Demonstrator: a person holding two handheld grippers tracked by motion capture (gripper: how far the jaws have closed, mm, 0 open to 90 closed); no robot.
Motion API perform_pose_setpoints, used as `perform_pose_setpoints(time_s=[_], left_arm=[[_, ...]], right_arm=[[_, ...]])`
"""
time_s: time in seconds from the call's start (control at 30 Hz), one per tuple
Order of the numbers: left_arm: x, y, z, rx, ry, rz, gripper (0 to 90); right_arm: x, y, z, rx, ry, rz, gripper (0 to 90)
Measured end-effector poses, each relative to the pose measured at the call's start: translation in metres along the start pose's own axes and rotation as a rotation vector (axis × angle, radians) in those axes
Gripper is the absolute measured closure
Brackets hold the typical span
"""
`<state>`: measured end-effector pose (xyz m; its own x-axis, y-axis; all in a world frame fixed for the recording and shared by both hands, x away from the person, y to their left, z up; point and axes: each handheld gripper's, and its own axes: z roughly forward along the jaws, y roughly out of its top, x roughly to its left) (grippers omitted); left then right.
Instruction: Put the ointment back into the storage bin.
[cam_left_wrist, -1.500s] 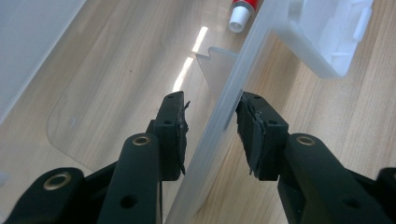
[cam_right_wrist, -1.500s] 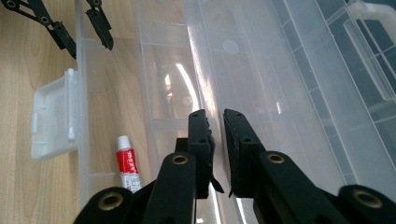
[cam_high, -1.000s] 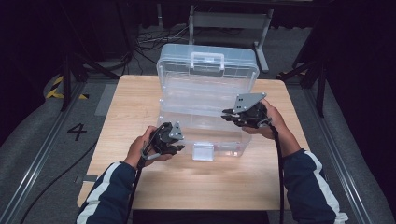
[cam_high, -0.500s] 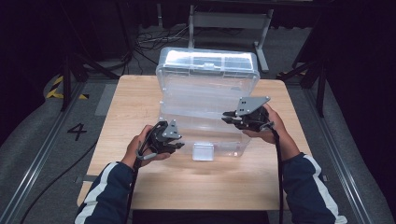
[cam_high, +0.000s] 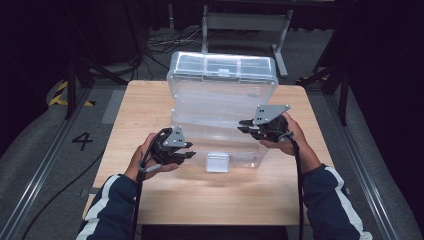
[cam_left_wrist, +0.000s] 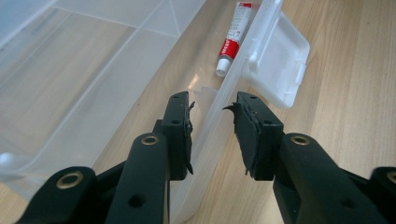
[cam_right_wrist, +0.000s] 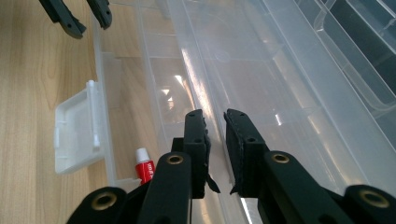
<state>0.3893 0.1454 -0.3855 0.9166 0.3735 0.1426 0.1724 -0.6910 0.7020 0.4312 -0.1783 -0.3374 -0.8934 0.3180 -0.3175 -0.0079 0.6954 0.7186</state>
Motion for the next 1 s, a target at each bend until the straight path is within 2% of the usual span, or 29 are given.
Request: perform_pose_setpoints(time_s=[0.07, 0.1, 0.17, 0.3, 0.33, 0.43, 0.57, 0.63, 0.83, 1.0], left_arm=[[0.0, -0.002, -0.005, -0.013, 0.02, -0.003, 68.6], [0.0, -0.003, -0.009, -0.035, 0.038, -0.011, 72.3], [0.003, -0.006, -0.017, -0.072, 0.04, -0.033, 77.3], [0.01, -0.011, -0.034, -0.136, 0.076, -0.078, 84.5], [0.01, -0.011, -0.034, -0.136, 0.076, -0.078, 86.3], [0.015, -0.014, -0.042, -0.161, 0.118, -0.105, 89.8], [0.02, -0.017, -0.045, -0.162, 0.137, -0.118, 90.0], [0.025, -0.02, -0.046, -0.166, 0.153, -0.14, 90.0], [0.041, -0.026, -0.049, -0.183, 0.224, -0.181, 90.0], [0.052, -0.028, -0.047, -0.207, 0.246, -0.211, 90.0]], right_arm=[[0.0, 0.0, 0.0, 0.0, -0.003, -0.001, 79.4], [0.0, 0.0, 0.0, -0.002, -0.005, -0.001, 79.4], [0.001, -0.001, 0.0, -0.004, -0.007, -0.007, 79.3], [0.001, -0.002, -0.001, -0.012, -0.007, 0.002, 79.2], [0.001, -0.002, -0.001, -0.012, -0.007, 0.002, 79.2], [0.001, -0.001, 0.0, -0.012, -0.009, 0.003, 79.2], [0.001, -0.002, 0.0, -0.012, -0.011, 0.005, 79.2], [0.001, -0.001, 0.0, -0.012, -0.013, 0.004, 79.1], [0.002, -0.002, 0.0, -0.013, -0.015, 0.002, 79.1], [0.002, -0.002, 0.0, -0.012, -0.013, 0.007, 79.1]])
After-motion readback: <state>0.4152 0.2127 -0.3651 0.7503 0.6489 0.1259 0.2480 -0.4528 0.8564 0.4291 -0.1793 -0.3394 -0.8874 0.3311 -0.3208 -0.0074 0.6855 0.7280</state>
